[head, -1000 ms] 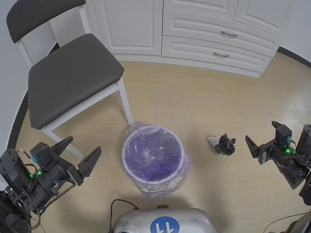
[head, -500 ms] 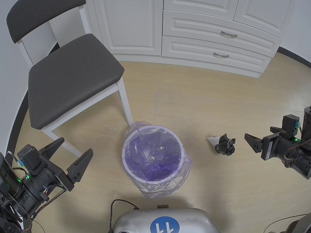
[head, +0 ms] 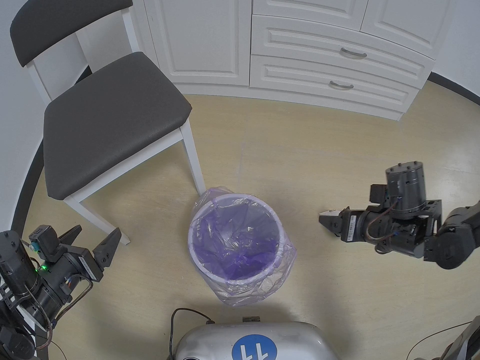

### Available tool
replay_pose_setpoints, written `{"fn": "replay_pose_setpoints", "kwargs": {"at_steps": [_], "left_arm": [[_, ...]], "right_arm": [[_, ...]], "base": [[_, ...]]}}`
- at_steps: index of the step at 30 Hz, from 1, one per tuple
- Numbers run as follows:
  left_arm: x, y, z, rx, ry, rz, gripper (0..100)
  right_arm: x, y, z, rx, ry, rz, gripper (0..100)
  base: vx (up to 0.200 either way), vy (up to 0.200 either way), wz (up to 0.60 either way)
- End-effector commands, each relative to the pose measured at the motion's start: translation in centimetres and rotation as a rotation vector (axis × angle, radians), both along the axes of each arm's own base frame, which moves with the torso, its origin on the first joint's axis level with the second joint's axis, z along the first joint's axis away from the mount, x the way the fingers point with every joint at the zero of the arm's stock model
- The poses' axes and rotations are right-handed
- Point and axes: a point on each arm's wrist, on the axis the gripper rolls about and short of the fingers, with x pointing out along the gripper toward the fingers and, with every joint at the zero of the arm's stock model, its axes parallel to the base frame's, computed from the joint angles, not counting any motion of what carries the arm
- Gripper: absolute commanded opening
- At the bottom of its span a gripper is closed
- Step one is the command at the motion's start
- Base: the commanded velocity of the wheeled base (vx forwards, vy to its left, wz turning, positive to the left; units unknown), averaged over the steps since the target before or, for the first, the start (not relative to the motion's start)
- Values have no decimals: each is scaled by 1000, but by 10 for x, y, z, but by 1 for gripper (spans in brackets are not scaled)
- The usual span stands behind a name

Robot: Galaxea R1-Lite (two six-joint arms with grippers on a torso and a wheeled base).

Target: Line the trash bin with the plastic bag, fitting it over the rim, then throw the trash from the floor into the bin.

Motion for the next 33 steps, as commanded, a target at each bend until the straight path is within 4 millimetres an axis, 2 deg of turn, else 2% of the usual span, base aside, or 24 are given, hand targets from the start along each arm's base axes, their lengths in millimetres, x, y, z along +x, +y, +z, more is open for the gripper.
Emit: {"fn": "replay_pose_setpoints", "kwargs": {"at_steps": [1,5,8,9,10,11,15,20,26,33], "left_arm": [[8,12,-12,9,66,88,100],[16,14,-13,16,46,121,100],[28,22,-16,27,17,177,100],[28,22,-16,27,17,177,100],[33,23,-16,45,-11,188,100],[34,23,-15,53,-33,190,100],[32,25,-10,57,-60,200,100],[27,28,-3,43,-98,213,100],[28,27,-4,54,-92,204,100],[27,26,-3,53,-102,195,100]], "right_arm": [[40,10,-54,19,121,34,100],[55,16,-73,40,167,39,100],[70,20,-97,36,216,25,100],[70,20,-97,36,216,25,100],[77,22,-111,26,241,19,100],[79,22,-115,22,250,19,100],[82,22,-120,26,261,23,100],[95,25,-139,83,308,51,100],[124,32,-164,134,287,42,100],[153,36,-195,78,271,52,100]], "base": [[0,0,0],[0,0,0],[0,0,0],[0,0,0],[0,0,0],[0,0,0],[0,0,0],[0,0,0],[0,0,0],[0,0,0]]}}
